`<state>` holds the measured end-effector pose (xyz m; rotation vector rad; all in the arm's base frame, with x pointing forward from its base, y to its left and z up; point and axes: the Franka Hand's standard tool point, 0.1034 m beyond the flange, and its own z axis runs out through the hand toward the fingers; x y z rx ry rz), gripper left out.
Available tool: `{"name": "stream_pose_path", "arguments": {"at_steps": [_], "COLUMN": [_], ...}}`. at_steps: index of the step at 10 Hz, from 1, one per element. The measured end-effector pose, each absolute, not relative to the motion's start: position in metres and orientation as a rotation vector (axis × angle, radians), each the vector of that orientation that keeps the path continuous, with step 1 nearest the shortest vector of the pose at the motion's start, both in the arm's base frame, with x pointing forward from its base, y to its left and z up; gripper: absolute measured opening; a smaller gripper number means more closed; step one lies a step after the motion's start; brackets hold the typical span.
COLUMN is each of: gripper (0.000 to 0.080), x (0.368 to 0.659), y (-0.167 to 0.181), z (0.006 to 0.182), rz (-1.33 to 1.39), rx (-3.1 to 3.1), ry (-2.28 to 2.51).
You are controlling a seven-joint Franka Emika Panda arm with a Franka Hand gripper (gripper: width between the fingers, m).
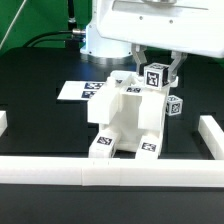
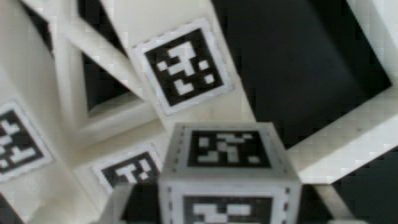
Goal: Assemble chair
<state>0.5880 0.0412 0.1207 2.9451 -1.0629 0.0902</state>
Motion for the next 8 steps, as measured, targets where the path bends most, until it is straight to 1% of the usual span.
{"name": "stream_pose_path", "arguments": {"at_steps": [1,5,7,8], "gripper": [0.0284,0.0284,0.0285,0.0285], "x": [0.588,0.5876,0.5872,0.5871], "y": [0.0412,0.0402,0.0416,0.0414], "z": [0.1206,0.1198,0.1196,0.119], "rz": [0.09,0.054,0.042,0.043], "rx": [2.93,2.752,2.702,2.721], "ry": [-1.107,-1.607,-1.706,-1.674]}}
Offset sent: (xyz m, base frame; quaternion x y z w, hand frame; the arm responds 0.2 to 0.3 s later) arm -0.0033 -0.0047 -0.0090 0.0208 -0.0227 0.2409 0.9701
